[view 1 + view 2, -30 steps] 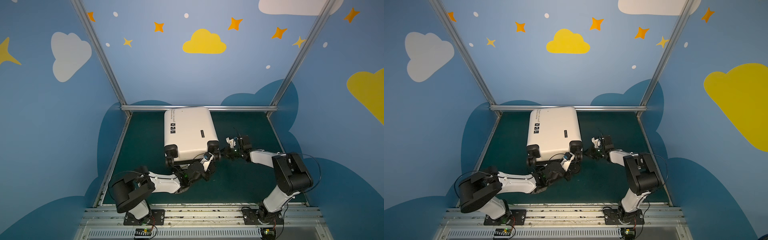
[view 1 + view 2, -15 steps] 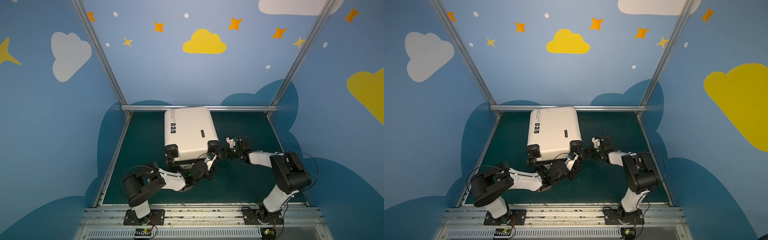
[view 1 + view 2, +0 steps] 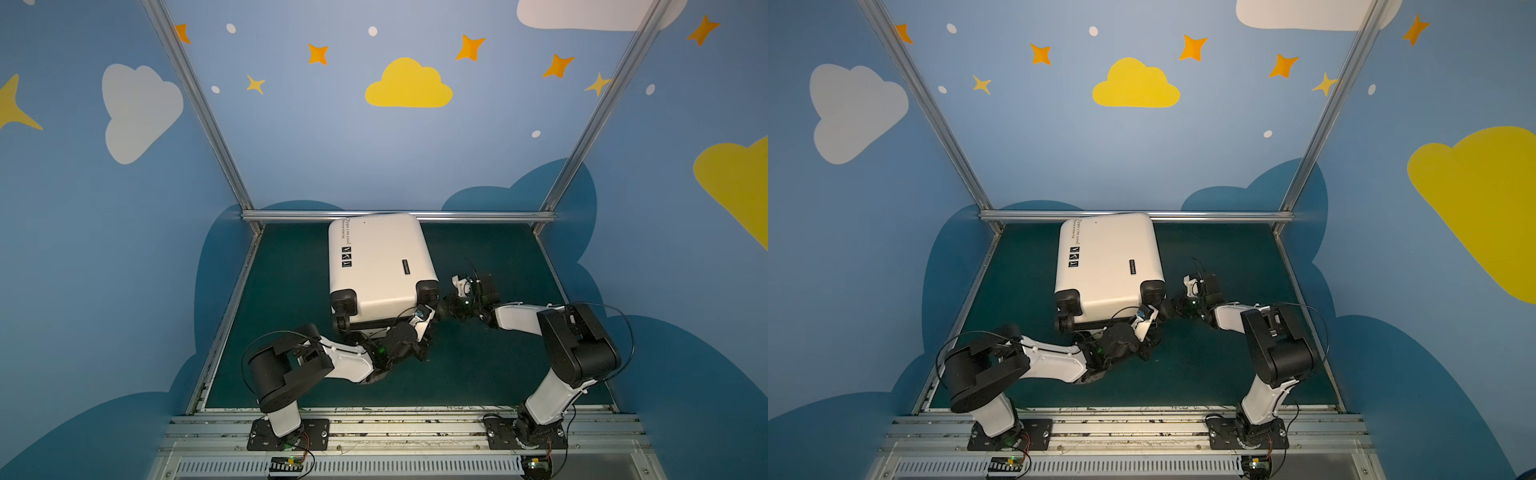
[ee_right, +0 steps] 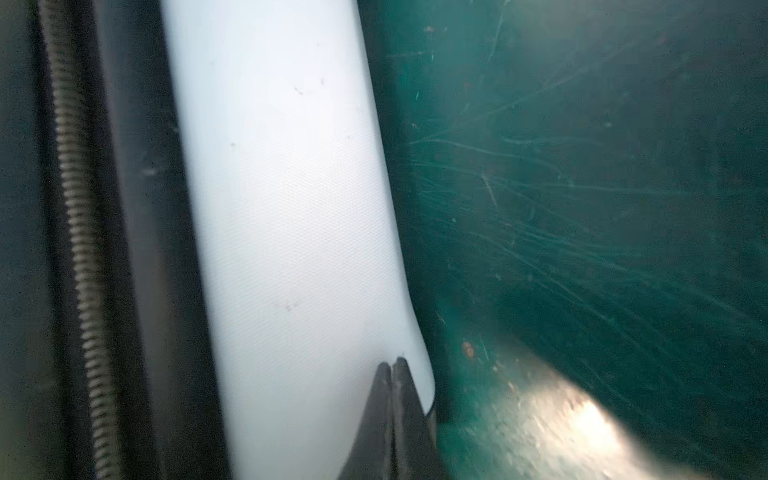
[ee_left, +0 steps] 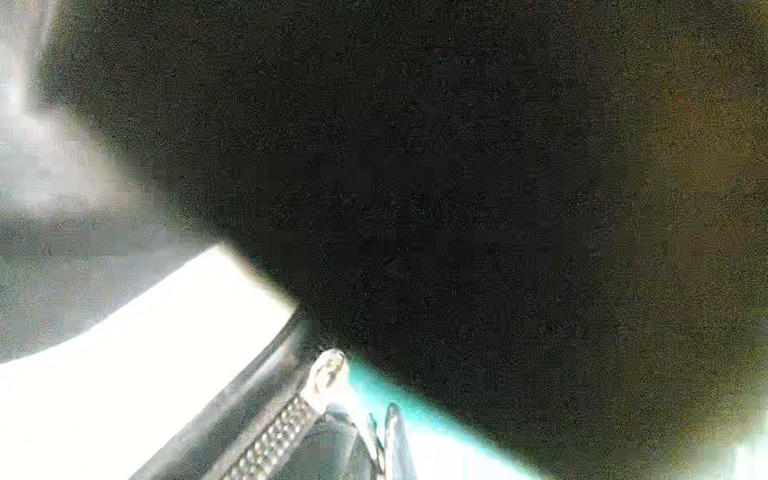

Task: Pack the luggage

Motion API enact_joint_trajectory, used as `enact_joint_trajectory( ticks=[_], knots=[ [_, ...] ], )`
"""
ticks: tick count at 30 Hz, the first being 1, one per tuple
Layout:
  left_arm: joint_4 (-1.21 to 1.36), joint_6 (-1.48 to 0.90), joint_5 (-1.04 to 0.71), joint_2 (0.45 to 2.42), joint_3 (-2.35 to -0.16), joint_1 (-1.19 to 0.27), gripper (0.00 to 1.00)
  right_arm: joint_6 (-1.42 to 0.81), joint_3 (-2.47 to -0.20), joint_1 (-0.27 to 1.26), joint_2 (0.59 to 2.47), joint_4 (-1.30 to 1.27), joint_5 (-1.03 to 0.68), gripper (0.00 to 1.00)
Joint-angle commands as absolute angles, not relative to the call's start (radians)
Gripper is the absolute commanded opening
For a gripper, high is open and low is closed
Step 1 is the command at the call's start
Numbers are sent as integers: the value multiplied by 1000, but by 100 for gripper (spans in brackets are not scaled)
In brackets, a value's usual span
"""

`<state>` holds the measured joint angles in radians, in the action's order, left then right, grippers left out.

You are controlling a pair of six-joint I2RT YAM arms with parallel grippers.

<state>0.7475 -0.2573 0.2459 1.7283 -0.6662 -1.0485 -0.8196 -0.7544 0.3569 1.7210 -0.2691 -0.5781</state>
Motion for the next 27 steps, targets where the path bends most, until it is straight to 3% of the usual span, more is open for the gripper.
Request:
enact_joint_trajectory(
  ticks=[1,7,13,23,27],
  knots=[
    [874,-202,139,1654,-736,-1112,3,-811,-758,427,1719,-279,-715,0],
    [843,-209,191,1569,-647,-1114,21,-770,-764,390,1672,-194,-697,0],
    [755,-213,221,1446,-553,-1114,31,-730,-763,352,1616,-102,-678,0],
    [491,-185,378,1132,-486,-1113,76,-650,-720,342,1431,80,-582,0],
    [422,-180,406,1076,-489,-1113,90,-634,-691,345,1326,142,-551,21]
  ],
)
